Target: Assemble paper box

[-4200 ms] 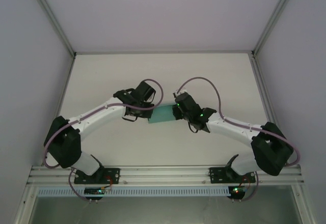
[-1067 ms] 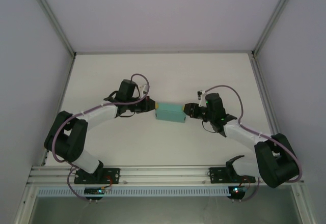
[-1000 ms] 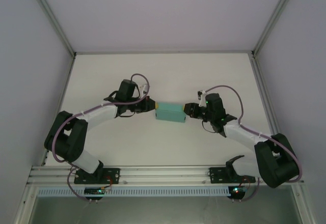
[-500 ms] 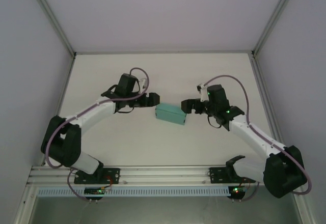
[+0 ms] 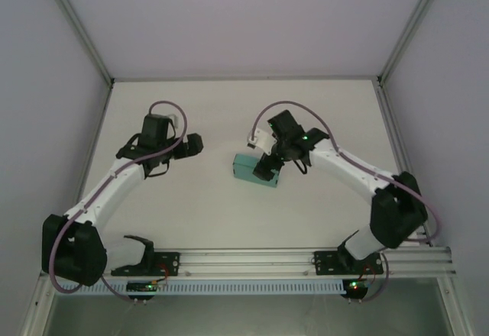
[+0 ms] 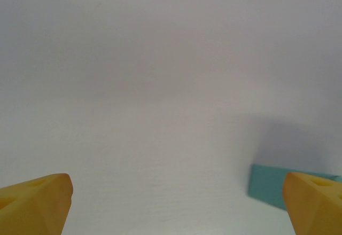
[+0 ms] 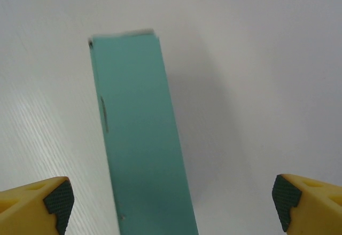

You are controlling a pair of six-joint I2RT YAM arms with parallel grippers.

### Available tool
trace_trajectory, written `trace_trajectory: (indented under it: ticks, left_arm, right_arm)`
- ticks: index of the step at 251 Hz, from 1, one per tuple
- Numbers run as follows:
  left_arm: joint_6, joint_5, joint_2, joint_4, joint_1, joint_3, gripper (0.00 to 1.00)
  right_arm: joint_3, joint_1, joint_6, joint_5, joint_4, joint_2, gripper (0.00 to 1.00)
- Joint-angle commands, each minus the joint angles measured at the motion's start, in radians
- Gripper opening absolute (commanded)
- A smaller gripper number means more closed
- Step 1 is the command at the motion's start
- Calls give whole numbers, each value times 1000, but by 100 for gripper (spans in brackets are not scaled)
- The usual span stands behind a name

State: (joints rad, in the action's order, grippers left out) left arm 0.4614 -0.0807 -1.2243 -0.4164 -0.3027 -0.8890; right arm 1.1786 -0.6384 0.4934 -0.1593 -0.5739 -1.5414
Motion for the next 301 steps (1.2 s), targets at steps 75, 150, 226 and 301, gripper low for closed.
trace_trajectory:
  ticks: [75,150,226,301]
  left_arm:
    - [3,48,44,-50,25,54,100]
    - [17,78,90,-44,26,92,100]
    - [35,88,83,-32,26,119,99]
    - [19,103,57,-17,28,83,100]
  right_arm:
    - [159,-70,148,262,-129,-216,67]
    - [118,-128,117,682,83,-276,50]
    - [37,-221,138,837,142,-284,84]
    - [-43,-313,8,602,-101,-191,99]
